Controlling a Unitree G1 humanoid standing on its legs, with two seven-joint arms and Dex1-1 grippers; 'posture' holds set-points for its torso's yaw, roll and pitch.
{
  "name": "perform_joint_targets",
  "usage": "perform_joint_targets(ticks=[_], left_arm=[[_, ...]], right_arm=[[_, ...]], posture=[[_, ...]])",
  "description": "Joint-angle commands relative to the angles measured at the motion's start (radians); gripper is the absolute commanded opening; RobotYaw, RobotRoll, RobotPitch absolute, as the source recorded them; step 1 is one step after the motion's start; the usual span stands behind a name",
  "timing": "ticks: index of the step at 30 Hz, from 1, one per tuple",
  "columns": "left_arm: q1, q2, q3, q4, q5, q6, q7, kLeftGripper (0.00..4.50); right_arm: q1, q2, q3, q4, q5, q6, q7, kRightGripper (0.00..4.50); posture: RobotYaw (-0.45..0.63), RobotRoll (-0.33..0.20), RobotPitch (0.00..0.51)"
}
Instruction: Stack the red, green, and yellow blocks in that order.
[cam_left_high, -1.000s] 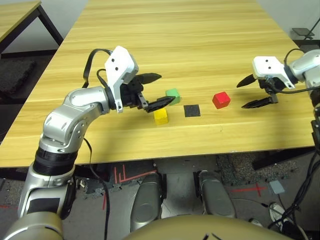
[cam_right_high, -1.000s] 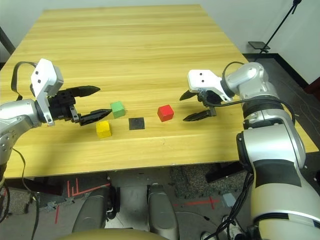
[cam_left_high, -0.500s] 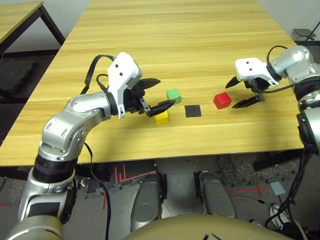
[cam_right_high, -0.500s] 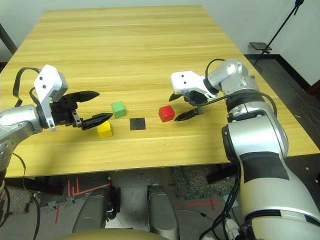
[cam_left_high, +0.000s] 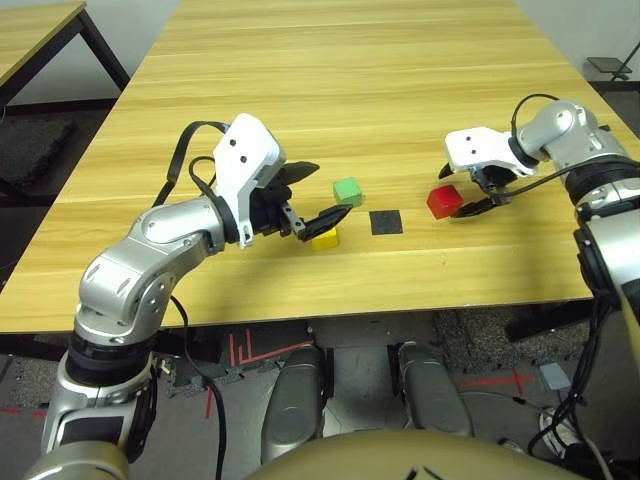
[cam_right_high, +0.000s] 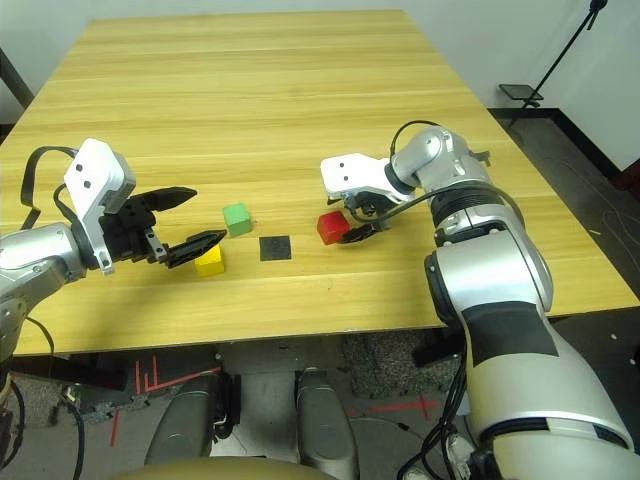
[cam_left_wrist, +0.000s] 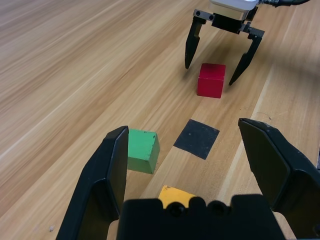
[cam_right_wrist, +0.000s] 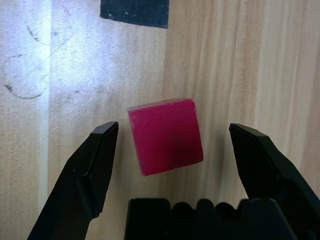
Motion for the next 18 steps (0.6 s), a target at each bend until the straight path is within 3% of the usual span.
perform_joint_targets(ticks=[1, 3, 7, 18], left_arm=[[0.006, -0.003, 0.008, -0.017, -0.015, 0.021, 0.013, 4.5], [-0.002, -0.009, 0.003, -0.009, -0.013, 0.02, 0.016, 4.5], [-0.016, -0.02, -0.005, 0.002, -0.008, 0.016, 0.022, 4.5], [-0.052, -0.044, -0.035, 0.044, 0.018, -0.001, 0.018, 4.5]], right_arm=[[0.015, 0.008, 0.005, 0.011, -0.018, -0.007, -0.02, 4.09], [0.017, 0.01, 0.014, 0.009, -0.03, -0.019, -0.029, 3.65], [0.014, 0.012, 0.016, 0.004, -0.041, -0.016, -0.025, 2.19], [-0.016, 0.068, -0.053, -0.089, 0.073, 0.134, 0.176, 2.13]], posture=[[0.54, -0.203, 0.126], [0.54, -0.204, 0.131], [0.53, -0.208, 0.13], [0.51, -0.222, 0.126]])
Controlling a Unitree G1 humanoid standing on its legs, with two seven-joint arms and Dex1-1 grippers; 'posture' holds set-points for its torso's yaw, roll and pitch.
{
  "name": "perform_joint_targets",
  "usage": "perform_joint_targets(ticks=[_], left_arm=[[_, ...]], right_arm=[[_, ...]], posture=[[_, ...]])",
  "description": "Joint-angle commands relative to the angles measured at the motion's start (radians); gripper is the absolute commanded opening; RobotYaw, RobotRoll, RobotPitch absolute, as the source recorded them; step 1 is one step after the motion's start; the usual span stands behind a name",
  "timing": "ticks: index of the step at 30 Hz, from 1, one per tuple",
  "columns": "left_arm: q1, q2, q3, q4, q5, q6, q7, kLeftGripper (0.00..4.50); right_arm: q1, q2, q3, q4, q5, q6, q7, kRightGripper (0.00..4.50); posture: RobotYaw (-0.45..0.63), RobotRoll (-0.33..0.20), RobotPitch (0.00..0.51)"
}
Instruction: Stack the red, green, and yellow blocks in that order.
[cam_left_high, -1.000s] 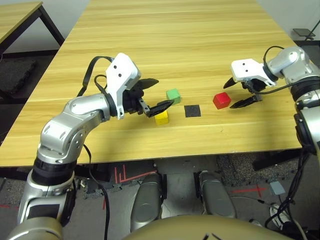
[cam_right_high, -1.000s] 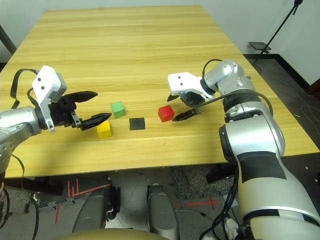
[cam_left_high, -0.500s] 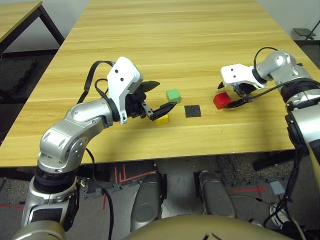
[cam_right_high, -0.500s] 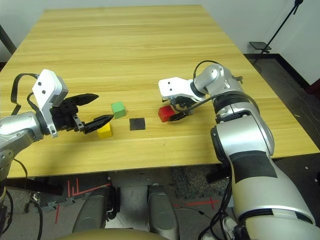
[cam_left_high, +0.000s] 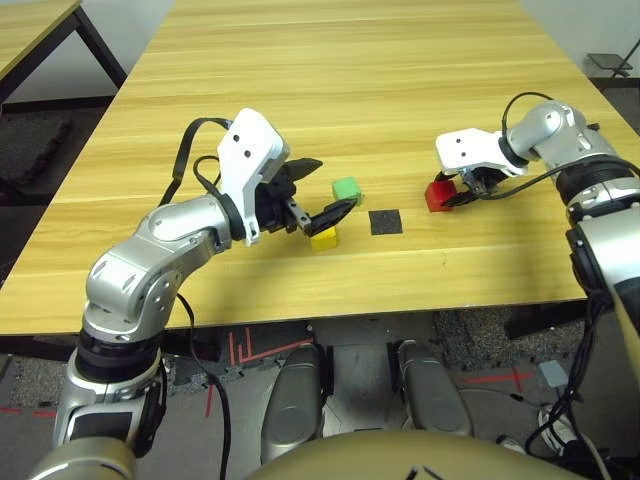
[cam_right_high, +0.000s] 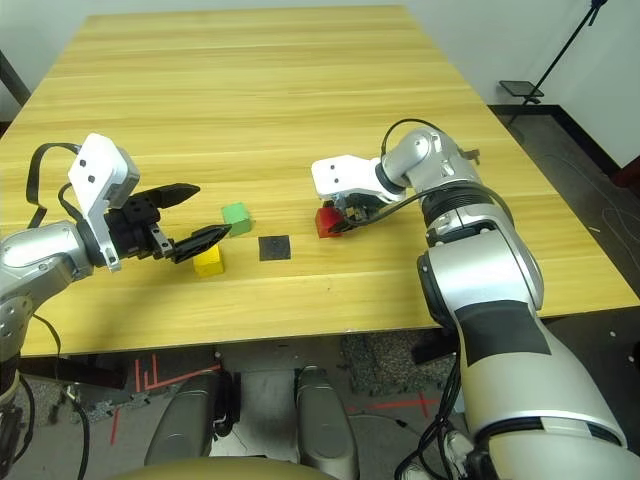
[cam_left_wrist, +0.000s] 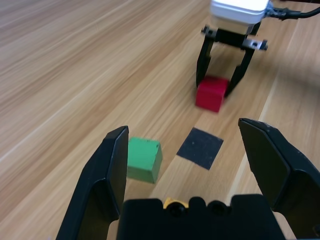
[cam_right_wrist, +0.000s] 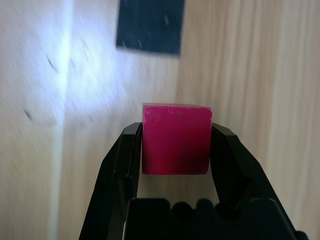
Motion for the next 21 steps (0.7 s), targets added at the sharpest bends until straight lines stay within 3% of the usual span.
perform_joint_targets(ticks=[1, 13, 21], left_arm=[[-0.007, -0.005, -0.029, 0.027, 0.016, -0.01, -0.005, 4.5], [-0.032, 0.004, -0.088, 0.09, 0.086, -0.024, -0.021, 4.5], [-0.048, -0.025, -0.102, 0.104, 0.119, -0.034, -0.009, 4.5]], right_arm=[[-0.006, 0.012, -0.006, -0.079, 0.042, 0.057, 0.079, 2.13], [0.159, 0.092, 0.104, -0.555, -0.01, 0.373, 0.036, 2.13], [0.215, 0.091, 0.157, -0.701, -0.013, 0.482, -0.011, 2.13]], posture=[[0.5, -0.231, 0.122], [0.53, -0.243, 0.133], [0.53, -0.248, 0.135]])
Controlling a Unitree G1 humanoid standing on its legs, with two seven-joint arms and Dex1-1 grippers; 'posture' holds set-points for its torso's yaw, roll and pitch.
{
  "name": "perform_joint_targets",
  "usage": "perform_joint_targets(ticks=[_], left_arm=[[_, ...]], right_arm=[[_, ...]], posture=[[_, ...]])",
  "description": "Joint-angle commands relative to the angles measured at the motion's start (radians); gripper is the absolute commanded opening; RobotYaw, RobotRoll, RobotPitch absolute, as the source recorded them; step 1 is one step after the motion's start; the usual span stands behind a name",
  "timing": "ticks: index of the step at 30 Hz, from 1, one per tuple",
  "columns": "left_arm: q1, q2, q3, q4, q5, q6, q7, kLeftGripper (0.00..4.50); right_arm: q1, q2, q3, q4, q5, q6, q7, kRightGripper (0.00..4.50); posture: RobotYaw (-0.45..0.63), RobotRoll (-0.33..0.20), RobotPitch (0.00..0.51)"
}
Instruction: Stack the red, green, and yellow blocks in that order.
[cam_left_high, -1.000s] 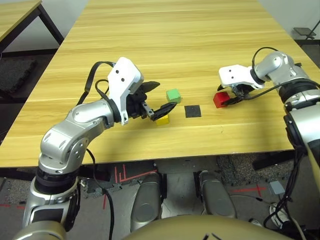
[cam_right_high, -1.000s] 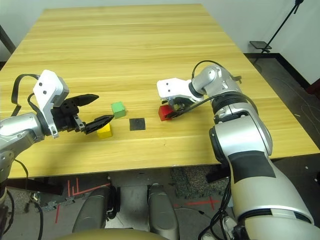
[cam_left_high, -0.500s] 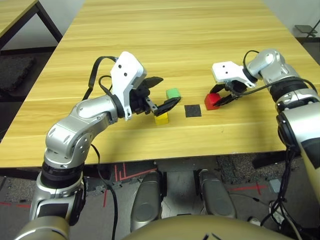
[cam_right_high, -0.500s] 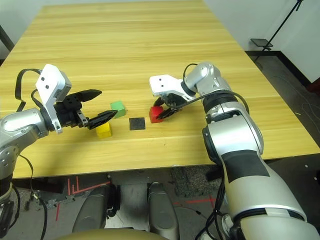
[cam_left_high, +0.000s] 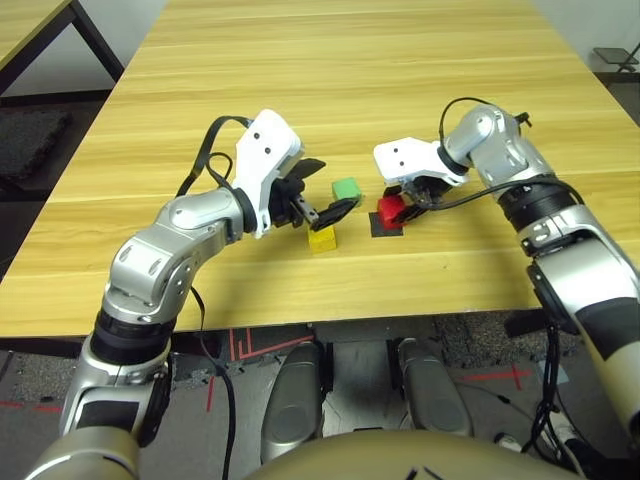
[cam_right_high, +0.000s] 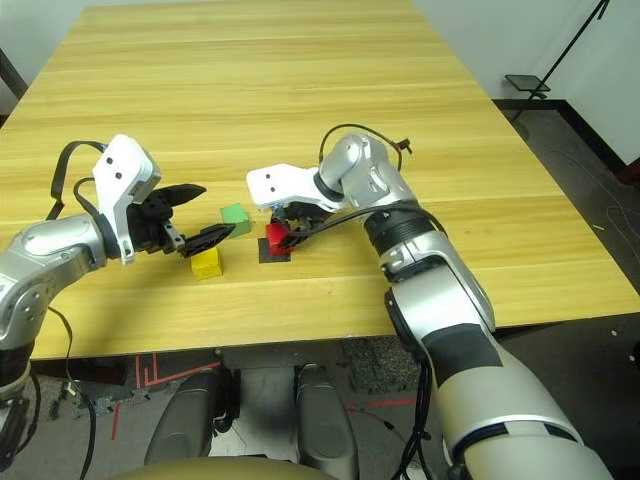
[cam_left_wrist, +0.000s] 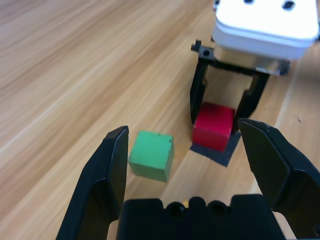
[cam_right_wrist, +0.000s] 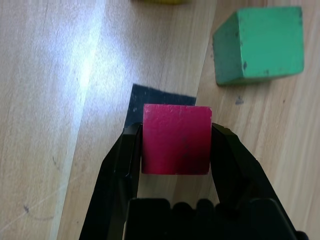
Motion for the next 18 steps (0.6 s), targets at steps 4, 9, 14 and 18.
perform_joint_targets(ticks=[4, 9, 14, 18], left_arm=[[0.003, -0.008, -0.016, 0.013, 0.027, -0.013, -0.002, 4.5], [-0.009, -0.005, -0.022, 0.041, 0.041, -0.028, -0.015, 4.5], [-0.028, 0.012, -0.05, 0.097, 0.072, -0.056, -0.058, 4.5], [-0.053, 0.02, -0.079, 0.159, 0.096, -0.093, -0.112, 4.5]], right_arm=[[0.033, -0.023, 0.052, -0.06, -0.007, 0.05, -0.008, 2.13], [0.037, -0.047, 0.072, -0.079, -0.01, 0.074, -0.013, 2.84], [0.035, -0.061, 0.055, -0.082, 0.032, 0.072, -0.011, 4.38], [-0.006, -0.091, -0.038, -0.068, 0.149, 0.094, 0.029, 4.45]], posture=[[0.53, -0.248, 0.131], [0.52, -0.244, 0.121], [0.5, -0.23, 0.106], [0.48, -0.221, 0.098]])
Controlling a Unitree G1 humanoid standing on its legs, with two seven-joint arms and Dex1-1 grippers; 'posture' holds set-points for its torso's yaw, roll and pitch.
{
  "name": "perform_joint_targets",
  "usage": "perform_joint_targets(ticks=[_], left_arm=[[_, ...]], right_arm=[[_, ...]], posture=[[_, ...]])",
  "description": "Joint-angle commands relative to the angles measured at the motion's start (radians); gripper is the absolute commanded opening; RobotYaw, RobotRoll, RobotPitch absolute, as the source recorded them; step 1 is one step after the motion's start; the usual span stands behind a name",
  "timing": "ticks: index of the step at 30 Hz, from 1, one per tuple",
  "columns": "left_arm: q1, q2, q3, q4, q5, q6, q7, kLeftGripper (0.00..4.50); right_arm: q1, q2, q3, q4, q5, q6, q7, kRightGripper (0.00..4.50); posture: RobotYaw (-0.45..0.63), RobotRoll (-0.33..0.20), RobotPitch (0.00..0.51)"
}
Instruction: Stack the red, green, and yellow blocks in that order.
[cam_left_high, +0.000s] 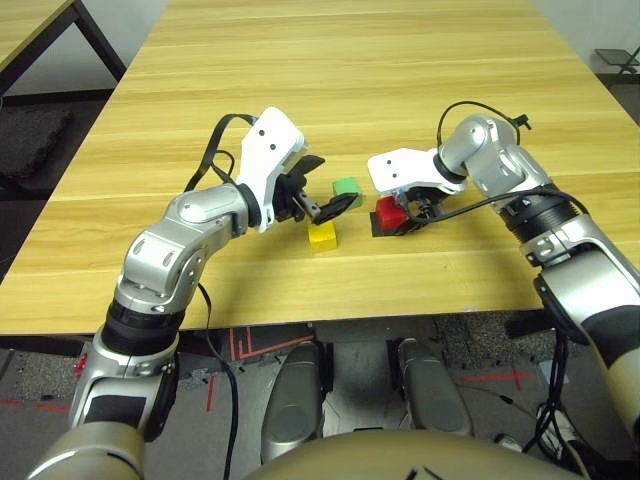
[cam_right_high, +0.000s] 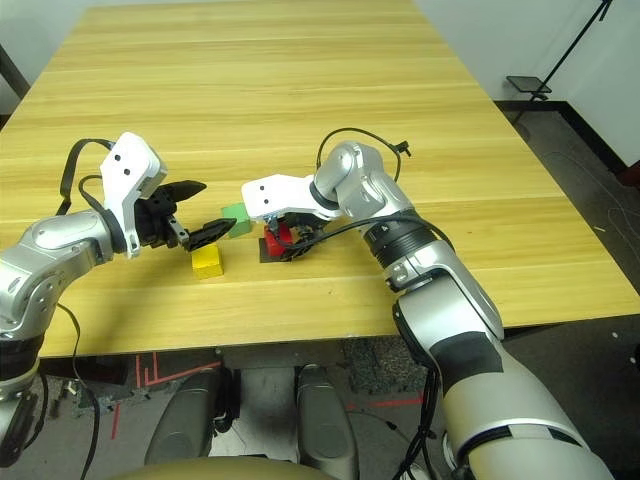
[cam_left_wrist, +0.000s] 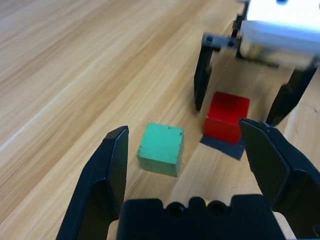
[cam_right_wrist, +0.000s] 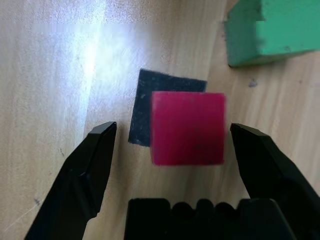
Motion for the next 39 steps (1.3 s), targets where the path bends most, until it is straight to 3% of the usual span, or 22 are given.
perform_joint_targets(ticks=[1, 5, 9, 18, 25, 36, 39], left_arm=[[-0.027, 0.015, -0.045, 0.059, 0.034, -0.044, -0.055, 4.5], [-0.095, 0.013, -0.107, 0.189, 0.1, -0.126, -0.124, 4.5], [-0.156, -0.013, -0.15, 0.327, 0.153, -0.204, -0.181, 4.5], [-0.234, -0.073, -0.218, 0.554, 0.254, -0.339, -0.296, 4.5], [-0.28, -0.121, -0.235, 0.72, 0.33, -0.456, -0.327, 4.5], [-0.323, -0.207, -0.204, 0.914, 0.371, -0.526, -0.316, 4.5], [-0.337, -0.228, -0.189, 0.961, 0.382, -0.534, -0.289, 3.92]], right_arm=[[-0.043, -0.038, -0.094, 0.011, 0.123, 0.003, 0.06, 4.45], [-0.099, -0.149, -0.187, 0.085, 0.304, 0.016, 0.101, 4.45], [-0.073, -0.258, -0.215, 0.142, 0.45, 0.031, 0.102, 4.45], [0.094, -0.327, -0.303, 0.084, 0.469, 0.096, 0.041, 4.45], [0.244, -0.355, -0.346, -0.119, 0.504, 0.203, -0.036, 4.45], [0.314, -0.35, -0.37, -0.277, 0.54, 0.307, -0.104, 4.45], [0.311, -0.348, -0.365, -0.273, 0.54, 0.305, -0.117, 4.5]], posture=[[0.48, -0.221, 0.098], [0.44, -0.206, 0.094], [0.39, -0.19, 0.084], [0.29, -0.141, 0.074], [0.24, -0.126, 0.077], [0.21, -0.115, 0.085], [0.22, -0.114, 0.086]])
